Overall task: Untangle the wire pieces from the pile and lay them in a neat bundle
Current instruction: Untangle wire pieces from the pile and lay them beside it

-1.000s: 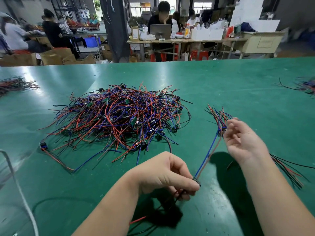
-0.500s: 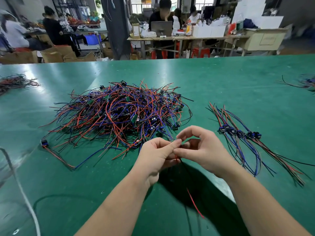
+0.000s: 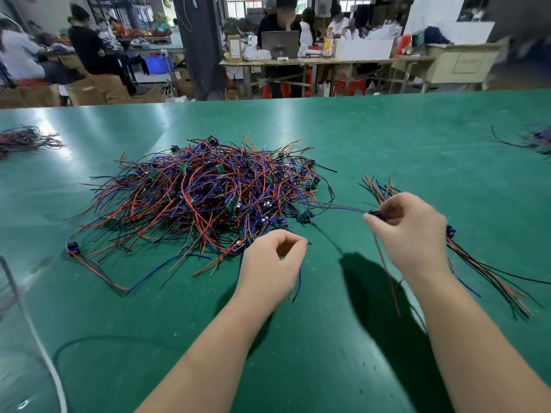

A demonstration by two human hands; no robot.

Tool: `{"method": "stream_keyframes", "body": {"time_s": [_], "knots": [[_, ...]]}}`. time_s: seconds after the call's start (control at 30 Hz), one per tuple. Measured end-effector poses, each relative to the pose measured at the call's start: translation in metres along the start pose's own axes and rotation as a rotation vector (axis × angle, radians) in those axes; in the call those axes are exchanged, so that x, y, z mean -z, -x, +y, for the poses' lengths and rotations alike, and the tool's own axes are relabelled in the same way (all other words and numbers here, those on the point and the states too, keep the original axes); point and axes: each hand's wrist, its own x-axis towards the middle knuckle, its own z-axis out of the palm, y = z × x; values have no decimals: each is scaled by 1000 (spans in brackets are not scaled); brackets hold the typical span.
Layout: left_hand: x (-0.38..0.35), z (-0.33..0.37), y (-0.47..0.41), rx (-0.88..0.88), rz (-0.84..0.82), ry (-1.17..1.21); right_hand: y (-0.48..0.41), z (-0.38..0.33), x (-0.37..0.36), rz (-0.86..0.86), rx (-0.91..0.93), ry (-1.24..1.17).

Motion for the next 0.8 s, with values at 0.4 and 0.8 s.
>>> {"method": "stream_keyframes", "body": {"time_s": [0.4, 0.8], "knots": [[-10, -20, 9, -26, -189, -683, -12, 21, -8, -178, -178, 607], [-11, -9, 2, 14, -320, -96, 20, -15, -23, -490, -34, -74]]}}
